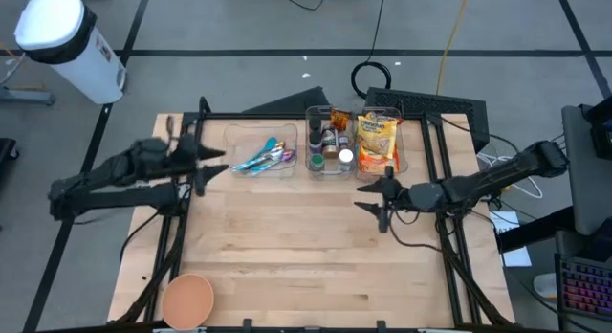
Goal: Pick & Place Food Item
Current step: Return to Home Position
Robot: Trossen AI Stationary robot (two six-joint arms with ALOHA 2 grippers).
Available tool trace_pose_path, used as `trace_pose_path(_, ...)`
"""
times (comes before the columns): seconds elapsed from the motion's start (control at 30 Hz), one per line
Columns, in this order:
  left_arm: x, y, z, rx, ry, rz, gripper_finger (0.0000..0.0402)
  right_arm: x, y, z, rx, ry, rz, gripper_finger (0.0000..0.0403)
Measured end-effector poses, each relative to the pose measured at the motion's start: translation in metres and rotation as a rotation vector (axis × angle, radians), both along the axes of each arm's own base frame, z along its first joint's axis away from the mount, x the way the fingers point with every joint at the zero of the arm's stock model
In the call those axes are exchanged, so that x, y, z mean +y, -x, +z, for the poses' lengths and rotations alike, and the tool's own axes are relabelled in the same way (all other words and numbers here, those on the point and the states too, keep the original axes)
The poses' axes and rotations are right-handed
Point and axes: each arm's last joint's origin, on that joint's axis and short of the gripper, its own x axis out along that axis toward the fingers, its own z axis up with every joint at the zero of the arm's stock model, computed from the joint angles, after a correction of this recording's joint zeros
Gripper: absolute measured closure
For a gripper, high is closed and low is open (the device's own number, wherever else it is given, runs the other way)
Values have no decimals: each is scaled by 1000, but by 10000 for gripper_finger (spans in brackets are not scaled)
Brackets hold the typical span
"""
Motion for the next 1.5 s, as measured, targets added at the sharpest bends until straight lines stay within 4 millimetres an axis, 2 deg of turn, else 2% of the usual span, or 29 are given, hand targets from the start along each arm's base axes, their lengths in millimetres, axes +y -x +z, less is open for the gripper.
trace_pose_path(0.1,-9,20,-26,-97,-33,-14,179,-2,13,4,0,5,12,207)
trace_pose_path(0.23,-17,31,-57,-236,-89,-102,178,-6,29,-3,-25,18,16,209)
trace_pose_path(0.3,-19,32,-71,-266,-109,-142,178,-9,36,-12,-37,49,23,210)
trace_pose_path(0.4,-21,25,-89,-202,-120,-167,178,-12,46,-28,-99,102,34,209)
trace_pose_path(0.6,-26,13,-111,-202,-190,-191,178,-24,68,-58,-266,99,-10,207)
trace_pose_path(0.67,-28,11,-109,-262,-215,-186,178,-26,72,-52,-348,76,-25,209)
trace_pose_path(0.73,-28,9,-115,-247,-225,-171,178,-28,76,-46,-404,61,-40,210)
trace_pose_path(0.8,-29,8,-122,-209,-225,-180,178,-29,78,-49,-370,80,-39,210)
trace_pose_path(0.97,-30,8,-123,-200,-217,-197,178,-32,83,-47,-372,153,-53,206)
trace_pose_path(1.17,-30,8,-122,-208,-212,-203,178,-46,93,-49,-338,202,-150,205)
trace_pose_path(1.5,-30,8,-123,-199,-211,-203,178,-51,100,-54,-312,207,-92,204)
